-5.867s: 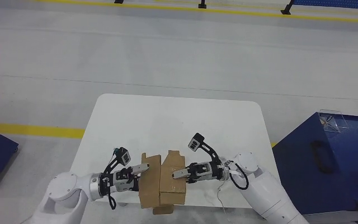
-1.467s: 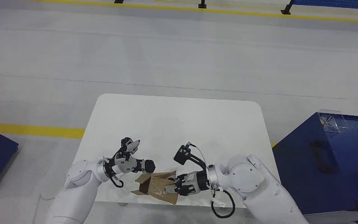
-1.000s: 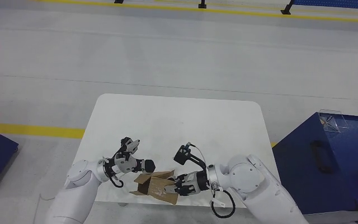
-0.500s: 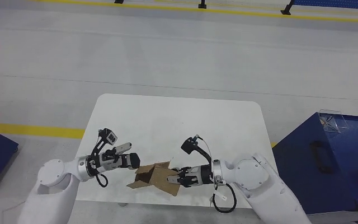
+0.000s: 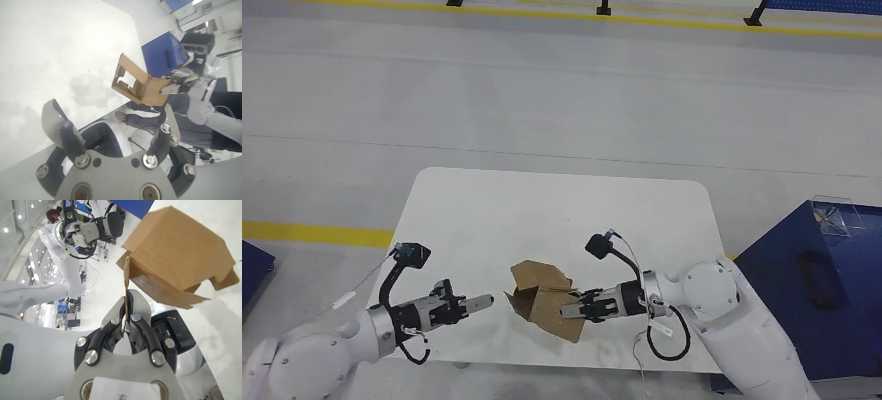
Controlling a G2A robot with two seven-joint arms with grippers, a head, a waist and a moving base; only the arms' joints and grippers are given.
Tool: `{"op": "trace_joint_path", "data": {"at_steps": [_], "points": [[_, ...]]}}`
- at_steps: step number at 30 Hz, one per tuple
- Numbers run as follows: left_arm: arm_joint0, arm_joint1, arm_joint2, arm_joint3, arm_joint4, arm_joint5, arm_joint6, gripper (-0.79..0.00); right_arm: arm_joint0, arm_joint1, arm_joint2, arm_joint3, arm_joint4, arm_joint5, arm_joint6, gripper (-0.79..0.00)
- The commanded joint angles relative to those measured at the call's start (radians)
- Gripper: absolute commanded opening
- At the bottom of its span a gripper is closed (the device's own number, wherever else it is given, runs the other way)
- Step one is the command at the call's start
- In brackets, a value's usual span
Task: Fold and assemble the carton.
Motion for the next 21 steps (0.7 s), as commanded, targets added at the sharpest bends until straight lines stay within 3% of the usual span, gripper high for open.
{"op": "trace_joint_path", "data": {"at_steps": [1, 8, 21], "points": [[0.013, 0.001, 0.026, -0.021, 0.082, 0.024, 0.015, 0.000, 0.017, -0.002, -0.012, 0.018, 0.046, -0.001, 0.030, -0.785], [0.011, 0.007, 0.073, -0.046, 0.146, 0.059, 0.005, 0.000, 0.052, -0.008, -0.053, 0.041, 0.081, 0.004, 0.050, -0.785], [-0.031, 0.019, 0.093, -0.001, 0.153, 0.069, -0.051, 0.000, 0.077, -0.014, -0.088, 0.071, 0.156, -0.006, 0.039, -0.785]]}}
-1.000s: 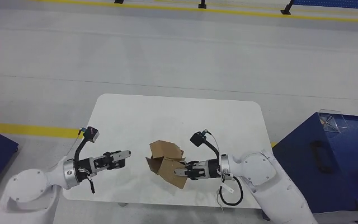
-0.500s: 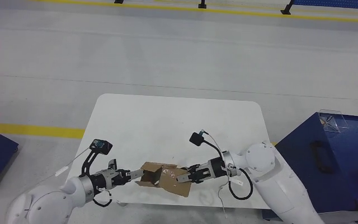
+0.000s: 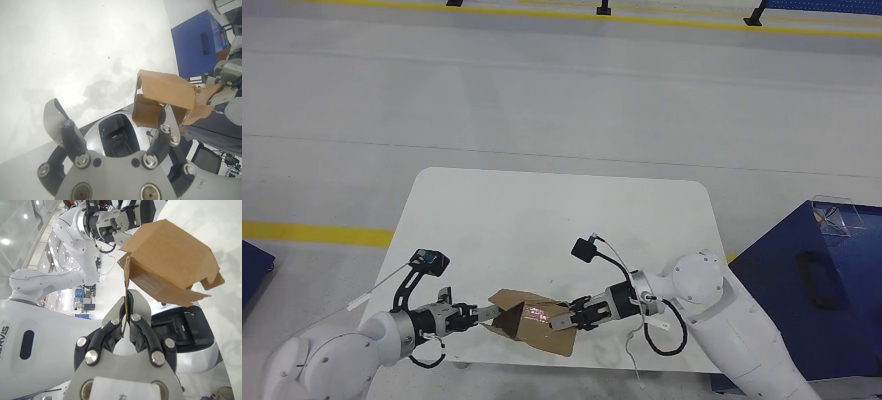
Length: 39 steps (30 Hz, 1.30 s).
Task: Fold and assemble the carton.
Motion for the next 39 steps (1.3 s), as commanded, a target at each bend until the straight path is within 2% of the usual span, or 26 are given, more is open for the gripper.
{"op": "trace_joint_path", "data": {"at_steps": [1, 11, 20, 27, 39], "points": [[-0.003, 0.002, -0.002, 0.004, -0.005, -0.007, -0.007, 0.000, 0.006, -0.001, 0.000, 0.013, 0.022, -0.004, 0.001, -0.785], [-0.017, 0.013, -0.004, 0.036, -0.090, -0.051, -0.076, -0.003, 0.021, -0.006, -0.034, 0.022, 0.048, -0.028, 0.017, -0.785], [-0.057, 0.022, 0.027, 0.069, -0.096, -0.018, -0.131, 0.000, 0.032, -0.006, -0.048, 0.017, 0.045, -0.051, 0.020, -0.785], [-0.089, 0.027, 0.051, 0.087, -0.097, 0.016, -0.132, 0.000, 0.037, -0.006, -0.059, 0.017, 0.047, -0.059, 0.030, -0.785], [-0.100, 0.037, 0.081, 0.058, -0.091, 0.054, -0.154, 0.000, 0.045, -0.006, -0.071, 0.015, 0.058, -0.065, 0.033, -0.785]]}}
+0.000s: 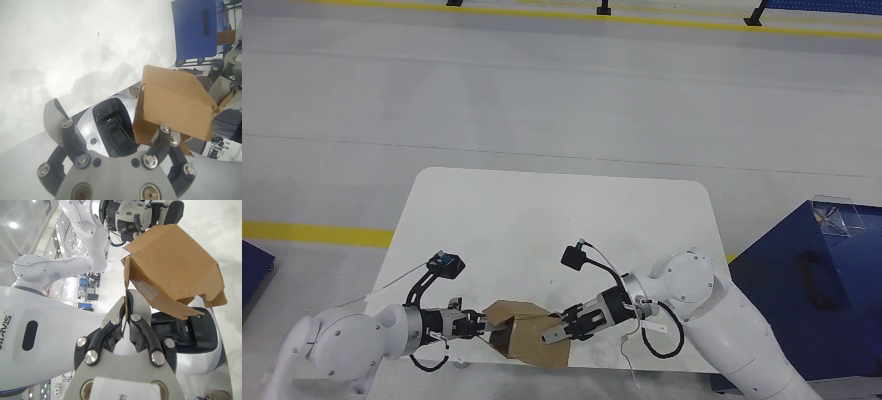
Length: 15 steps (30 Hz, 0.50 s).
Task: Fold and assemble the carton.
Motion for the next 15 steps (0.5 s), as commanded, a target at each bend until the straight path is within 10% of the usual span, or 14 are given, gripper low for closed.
{"op": "trace_joint_path", "data": {"at_steps": [1, 15], "points": [[0.000, 0.002, 0.008, 0.001, 0.004, 0.001, -0.001, 0.000, -0.001, 0.000, 0.002, 0.000, 0.005, -0.002, -0.004, -0.785], [-0.023, 0.005, 0.075, 0.045, -0.053, 0.006, 0.021, 0.000, -0.027, 0.011, 0.033, -0.046, 0.007, -0.011, -0.034, -0.785]]}}
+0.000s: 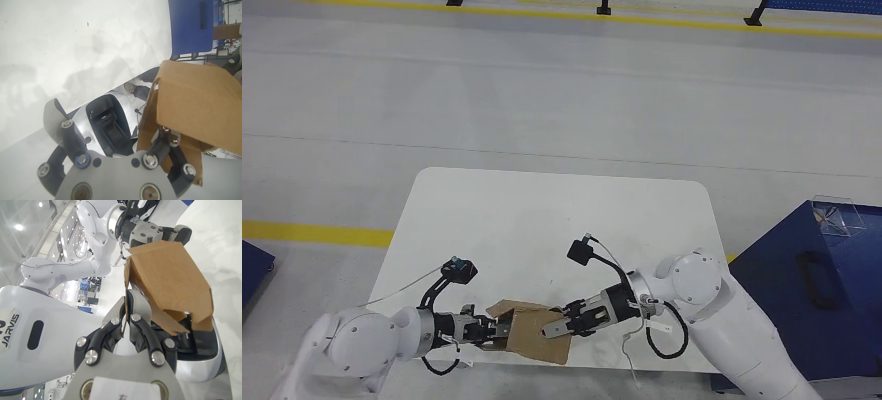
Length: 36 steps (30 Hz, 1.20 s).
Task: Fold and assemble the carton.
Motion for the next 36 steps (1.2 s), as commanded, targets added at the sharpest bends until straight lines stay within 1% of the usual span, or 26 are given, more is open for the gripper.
{"op": "trace_joint_path", "data": {"at_steps": [1, 2, 4, 5, 6, 8, 16, 24, 25, 26, 27, 30, 36], "points": [[0.000, 0.001, 0.003, -0.002, -0.006, 0.001, 0.010, 0.000, -0.002, 0.001, -0.005, -0.007, -0.008, 0.000, 0.006, -0.785], [0.002, 0.001, 0.004, -0.002, -0.012, 0.000, 0.017, 0.000, -0.003, 0.001, -0.008, -0.009, -0.009, 0.002, 0.009, -0.785], [0.007, 0.001, 0.002, -0.003, -0.024, -0.001, 0.044, -0.092, -0.002, 0.001, -0.018, -0.011, -0.021, 0.007, 0.015, -0.785], [0.011, 0.002, 0.003, -0.003, -0.026, -0.002, 0.047, -0.428, -0.002, 0.000, -0.022, -0.012, -0.019, 0.007, 0.014, -0.785], [0.012, 0.003, 0.003, -0.004, -0.021, -0.001, 0.049, -0.449, -0.001, -0.001, -0.026, -0.012, -0.018, 0.007, 0.011, -0.785], [0.018, 0.004, 0.006, -0.008, -0.010, 0.000, 0.062, -0.785, 0.000, -0.001, -0.031, -0.012, -0.020, 0.007, 0.007, -0.785], [0.032, 0.009, 0.015, -0.018, -0.001, 0.001, 0.082, -0.785, 0.002, -0.001, -0.037, -0.019, -0.021, 0.003, 0.002, -0.785], [0.035, 0.016, -0.009, -0.011, -0.079, -0.011, 0.066, -0.785, -0.003, 0.001, -0.034, -0.012, -0.026, 0.009, -0.025, -0.785], [0.035, 0.016, -0.015, -0.006, -0.102, -0.011, 0.060, -0.785, -0.004, 0.001, -0.036, -0.010, -0.028, 0.019, -0.025, -0.631], [0.033, 0.017, -0.021, -0.002, -0.113, -0.010, 0.055, -0.785, -0.005, 0.001, -0.038, -0.008, -0.023, 0.035, -0.019, -0.185], [0.032, 0.018, -0.027, 0.005, -0.120, 0.002, 0.055, -0.785, -0.006, 0.001, -0.037, -0.004, -0.016, 0.044, -0.021, 0.000], [0.030, 0.019, -0.040, 0.008, -0.149, 0.055, 0.072, -0.785, -0.006, 0.001, -0.037, -0.004, -0.016, 0.044, -0.021, 0.000], [0.030, 0.019, -0.040, 0.008, -0.149, 0.055, 0.072, -0.785, -0.006, 0.001, -0.037, -0.004, -0.016, 0.044, -0.021, 0.000]]}}
